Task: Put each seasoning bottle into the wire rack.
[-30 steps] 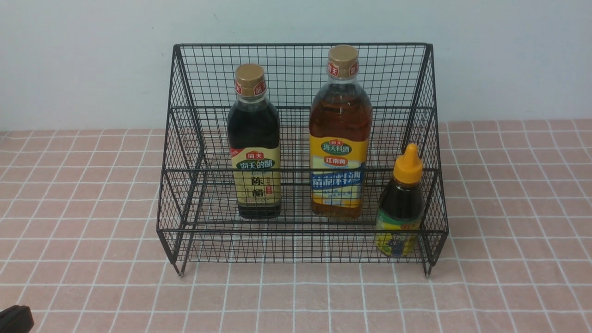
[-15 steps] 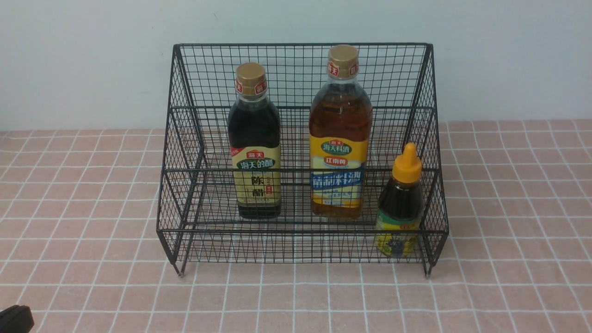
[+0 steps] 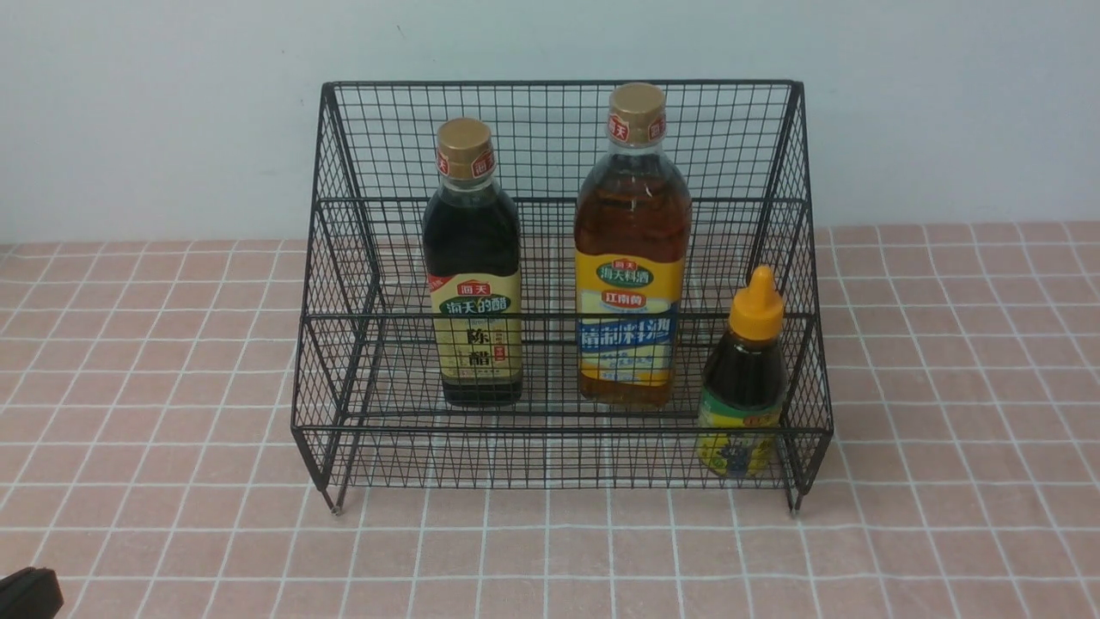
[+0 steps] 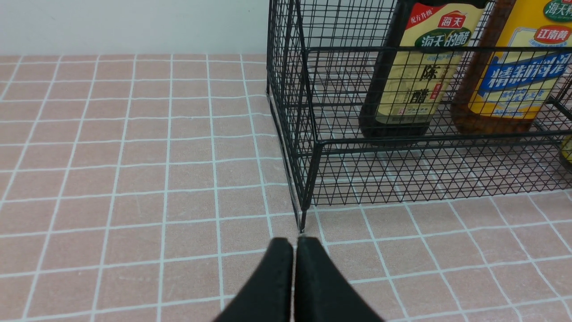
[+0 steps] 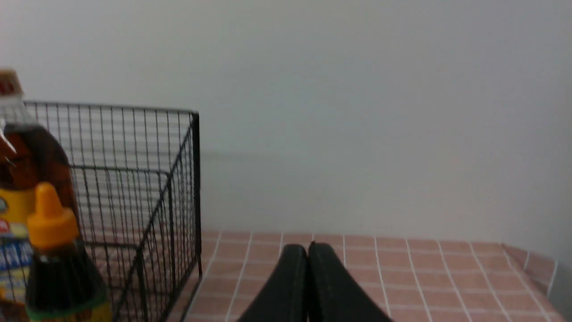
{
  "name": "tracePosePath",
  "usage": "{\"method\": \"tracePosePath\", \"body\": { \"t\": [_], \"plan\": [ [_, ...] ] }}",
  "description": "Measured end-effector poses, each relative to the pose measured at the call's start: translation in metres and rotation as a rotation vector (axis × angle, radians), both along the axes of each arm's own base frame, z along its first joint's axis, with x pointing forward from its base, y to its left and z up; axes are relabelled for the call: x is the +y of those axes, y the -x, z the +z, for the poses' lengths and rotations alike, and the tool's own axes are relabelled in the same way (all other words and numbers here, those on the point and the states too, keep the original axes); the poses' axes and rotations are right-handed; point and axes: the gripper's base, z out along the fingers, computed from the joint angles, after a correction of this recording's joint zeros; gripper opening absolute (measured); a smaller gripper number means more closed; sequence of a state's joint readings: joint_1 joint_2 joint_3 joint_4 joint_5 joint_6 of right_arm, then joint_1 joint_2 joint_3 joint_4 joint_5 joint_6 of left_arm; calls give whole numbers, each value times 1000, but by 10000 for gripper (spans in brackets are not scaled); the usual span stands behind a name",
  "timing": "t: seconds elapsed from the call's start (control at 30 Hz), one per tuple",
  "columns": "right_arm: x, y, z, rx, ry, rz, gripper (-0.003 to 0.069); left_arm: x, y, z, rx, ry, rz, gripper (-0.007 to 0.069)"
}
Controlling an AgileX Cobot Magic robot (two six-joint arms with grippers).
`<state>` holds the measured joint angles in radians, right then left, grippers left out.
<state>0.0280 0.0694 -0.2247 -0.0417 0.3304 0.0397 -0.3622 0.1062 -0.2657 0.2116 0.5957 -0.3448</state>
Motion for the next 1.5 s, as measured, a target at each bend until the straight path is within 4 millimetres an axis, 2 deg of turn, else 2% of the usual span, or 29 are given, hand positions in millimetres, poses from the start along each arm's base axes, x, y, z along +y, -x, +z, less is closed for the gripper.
{"method": "tracePosePath", "body": {
  "t": [0.07, 0.1, 0.13, 0.17, 0.2, 0.67, 1.5],
  "plan": [
    [0, -2, -27, 35, 1, -7, -15, 0, 0, 0, 0, 0, 0, -7],
    [0, -4, -52, 79, 2, -6, -15, 0, 0, 0, 0, 0, 0, -7],
    [0, -4, -55, 86, 2, -6, -15, 0, 0, 0, 0, 0, 0, -7],
    [0, -5, -74, 153, 4, -9, -15, 0, 0, 0, 1, 0, 0, -7],
    [0, -5, -81, 197, 4, -11, -15, 0, 0, 0, 0, 0, 0, -7],
    [-5, -4, -82, 209, -34, -91, -15, 0, 0, -1, 4, -1, 0, -7],
    [-5, -4, -82, 211, -40, -94, -15, 0, 0, -1, 4, -1, 0, -7]
  ]
}}
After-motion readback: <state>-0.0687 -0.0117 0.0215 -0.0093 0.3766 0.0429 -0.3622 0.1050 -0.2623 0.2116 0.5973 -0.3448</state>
